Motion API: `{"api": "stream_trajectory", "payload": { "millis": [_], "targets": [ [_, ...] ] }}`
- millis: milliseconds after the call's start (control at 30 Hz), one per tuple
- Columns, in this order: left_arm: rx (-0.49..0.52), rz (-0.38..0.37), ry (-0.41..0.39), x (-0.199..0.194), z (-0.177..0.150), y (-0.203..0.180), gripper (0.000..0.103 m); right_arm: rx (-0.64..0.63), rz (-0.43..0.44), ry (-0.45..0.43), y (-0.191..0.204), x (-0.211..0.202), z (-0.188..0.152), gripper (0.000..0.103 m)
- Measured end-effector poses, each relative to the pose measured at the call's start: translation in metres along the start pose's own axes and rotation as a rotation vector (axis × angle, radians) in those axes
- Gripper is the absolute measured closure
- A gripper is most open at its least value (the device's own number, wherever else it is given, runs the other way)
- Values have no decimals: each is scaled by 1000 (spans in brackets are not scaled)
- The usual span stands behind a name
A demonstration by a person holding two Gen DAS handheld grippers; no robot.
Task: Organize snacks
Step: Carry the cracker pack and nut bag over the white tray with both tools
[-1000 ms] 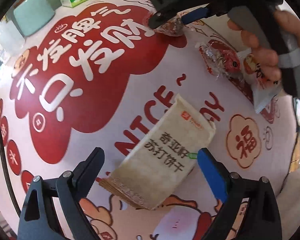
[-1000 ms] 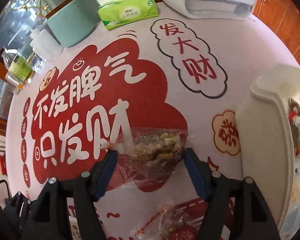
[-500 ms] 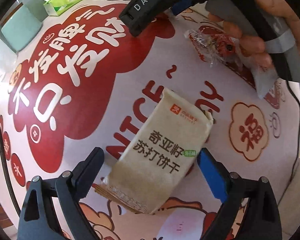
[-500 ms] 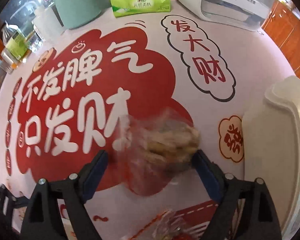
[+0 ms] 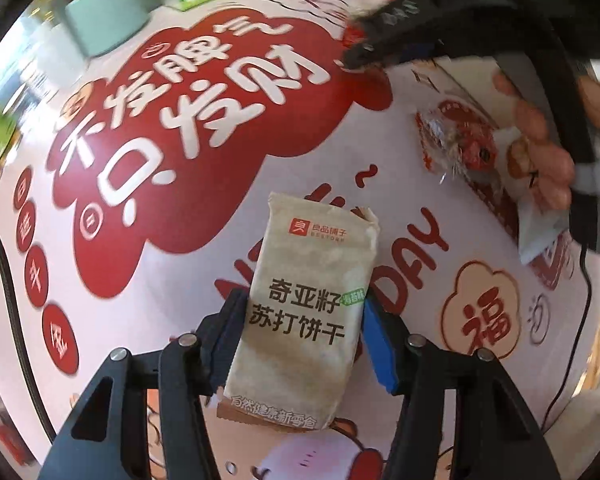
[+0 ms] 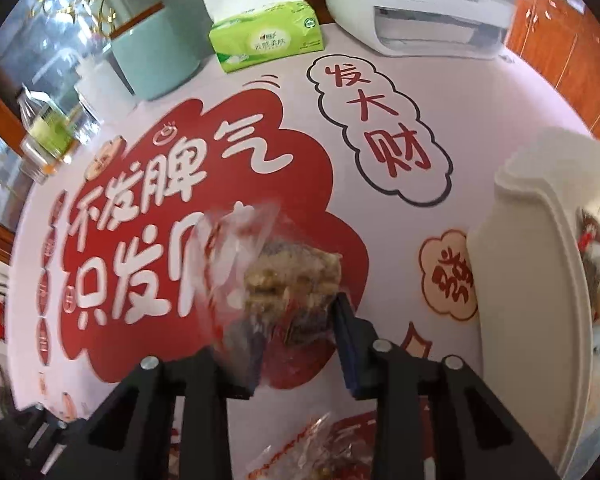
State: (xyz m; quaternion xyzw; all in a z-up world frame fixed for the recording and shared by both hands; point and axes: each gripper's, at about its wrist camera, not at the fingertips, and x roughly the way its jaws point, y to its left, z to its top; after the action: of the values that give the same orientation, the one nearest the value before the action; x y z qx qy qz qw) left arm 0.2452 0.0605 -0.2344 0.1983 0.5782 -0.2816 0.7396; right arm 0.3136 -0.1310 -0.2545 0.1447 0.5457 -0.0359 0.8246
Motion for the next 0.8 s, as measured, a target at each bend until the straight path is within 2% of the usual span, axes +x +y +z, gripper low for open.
{"api": "stream_trajectory", "payload": {
  "millis": [33, 167, 367, 567, 800],
  "targets": [
    [-18, 1, -9, -4, -2, 1, 48, 10, 26, -3, -1, -4, -1, 80],
    [-129, -16, -71, -31, -11, 8, 48, 16, 78, -40, -1, -26, -10, 80],
    [-230, -31, -167, -79, -14, 10, 48, 22, 173, -119, 2, -83, -25, 80],
    [-236, -38, -267, -131, -16, -7, 48, -3, 218, -208, 8, -157, -48, 80],
    [-212, -75, -405, -194, -15, -51, 48, -29, 167, -295, 3, -232, -92, 80]
  ]
}}
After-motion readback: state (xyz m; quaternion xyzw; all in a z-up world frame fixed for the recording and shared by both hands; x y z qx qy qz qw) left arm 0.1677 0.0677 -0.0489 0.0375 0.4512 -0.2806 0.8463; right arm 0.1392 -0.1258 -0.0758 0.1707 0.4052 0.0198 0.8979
